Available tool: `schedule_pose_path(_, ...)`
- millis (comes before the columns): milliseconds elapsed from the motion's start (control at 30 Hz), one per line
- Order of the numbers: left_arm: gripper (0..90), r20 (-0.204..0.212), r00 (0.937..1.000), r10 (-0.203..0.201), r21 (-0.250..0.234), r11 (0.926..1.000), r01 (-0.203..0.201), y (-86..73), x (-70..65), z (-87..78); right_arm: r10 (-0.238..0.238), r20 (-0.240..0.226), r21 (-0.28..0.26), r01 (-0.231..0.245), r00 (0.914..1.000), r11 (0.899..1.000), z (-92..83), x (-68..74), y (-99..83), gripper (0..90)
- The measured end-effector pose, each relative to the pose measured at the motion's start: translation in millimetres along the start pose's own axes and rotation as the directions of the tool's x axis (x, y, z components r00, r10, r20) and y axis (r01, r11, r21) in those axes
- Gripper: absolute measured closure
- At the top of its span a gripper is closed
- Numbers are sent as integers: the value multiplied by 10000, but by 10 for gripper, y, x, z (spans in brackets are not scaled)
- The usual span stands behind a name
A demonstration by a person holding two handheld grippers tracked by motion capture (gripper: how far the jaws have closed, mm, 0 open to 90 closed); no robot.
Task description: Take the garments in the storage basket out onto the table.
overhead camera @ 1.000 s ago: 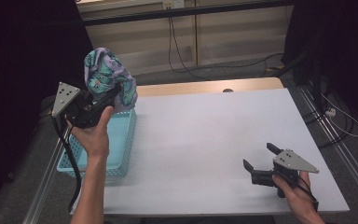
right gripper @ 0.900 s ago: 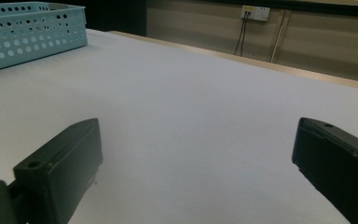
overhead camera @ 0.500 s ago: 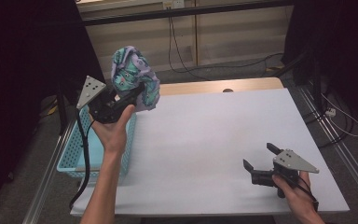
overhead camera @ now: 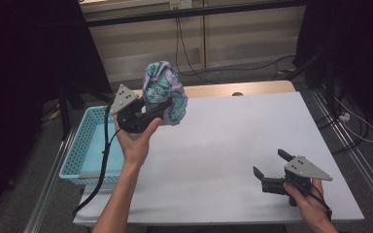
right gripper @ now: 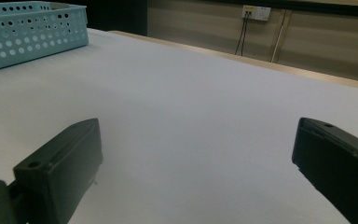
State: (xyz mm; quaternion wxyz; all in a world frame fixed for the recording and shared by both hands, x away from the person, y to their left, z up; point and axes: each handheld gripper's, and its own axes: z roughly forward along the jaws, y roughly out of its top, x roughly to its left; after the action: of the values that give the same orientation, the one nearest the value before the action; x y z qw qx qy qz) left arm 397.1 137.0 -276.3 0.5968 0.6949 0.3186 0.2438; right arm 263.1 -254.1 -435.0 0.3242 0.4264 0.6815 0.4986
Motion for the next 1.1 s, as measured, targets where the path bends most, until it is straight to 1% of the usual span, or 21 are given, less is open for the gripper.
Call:
schedule_pose_path(67,501,181,9998,-104,279,9996,99,-37,-34,64,6,-5,-7,-6,10000,10000,1,0,1,14)
schedule_pose_path(167,501,333,9994,-27,541,9985,9,-74,-96,141,-3,-17,-5,3,10000,10000,-2,1,1,14)
schedule_pose_path(200,500,445,9990,-72,569,9984,46,-83,-111,161,0,-12,-5,0,10000,10000,-4,-2,1,14)
schedule_pose_path(267,501,613,9977,-283,653,9976,242,-96,-132,193,18,2,-9,-18,10000,10000,-5,-3,1,14)
schedule_pose_path(300,500,677,9973,-297,746,9969,246,-98,-143,211,23,19,-16,-23,10000,10000,-4,-5,2,14)
schedule_pose_path(367,501,578,9980,-251,786,9967,205,-97,-185,246,-10,14,-13,10,10000,10000,3,-6,3,14)
schedule_pose_path(467,500,778,9968,-206,812,9966,143,-82,-253,302,-12,-1,-7,12,10000,10000,6,-1,4,14)
schedule_pose_path(500,500,1002,9944,-350,841,9961,265,-92,-288,356,-22,-8,-6,22,10000,10000,5,4,4,14)
schedule_pose_path(533,500,1049,9940,-324,947,9953,225,-102,-306,390,-28,-19,-7,28,10000,10000,4,4,4,14)
schedule_pose_path(567,500,1049,9940,-324,947,9953,225,-102,-306,390,-28,-19,-7,28,10000,10000,4,4,4,14)
schedule_pose_path(633,500,1028,9945,-211,1136,9935,93,-137,-357,458,-37,-32,-19,37,10000,10000,1,-1,3,14)
schedule_pose_path(667,499,1233,9916,-402,1234,9920,249,-169,-372,488,-8,-27,-20,8,10000,10000,-3,-4,2,14)
schedule_pose_path(700,499,1534,9856,-711,1384,9891,498,-209,-387,523,-8,-27,-20,8,10000,10000,-3,-4,2,14)
schedule_pose_path(733,499,1640,9855,-442,1777,9840,146,-287,-445,600,2,-41,-54,-2,10000,10000,-10,-3,6,14)
schedule_pose_path(767,499,1640,9855,-442,1777,9840,146,-287,-445,600,-19,-38,-67,19,10000,10000,-13,-1,6,14)
schedule_pose_path(800,499,1442,9895,-21,1898,9815,-256,-327,-489,632,-31,-47,-62,31,10000,10000,-16,2,5,14)
schedule_pose_path(833,499,1316,9906,369,2079,9761,-640,-365,-523,660,-29,-49,-53,28,10000,10000,-17,4,4,14)
schedule_pose_path(867,499,1353,9896,488,2201,9723,-781,-406,-542,687,-29,-49,-53,28,10000,10000,-17,4,4,14)
schedule_pose_path(933,498,1527,9878,303,2490,9661,-681,-469,-549,733,-15,-50,-35,15,10000,10000,-16,5,3,14)
schedule_pose_path(1000,497,1553,9874,307,2588,9633,-707,-504,-561,767,-22,-61,-23,22,10000,10000,-11,5,2,14)
schedule_pose_path(1100,496,1657,9860,184,2755,9592,-642,-534,-552,801,-42,-66,-5,42,10000,10000,-3,10,1,14)
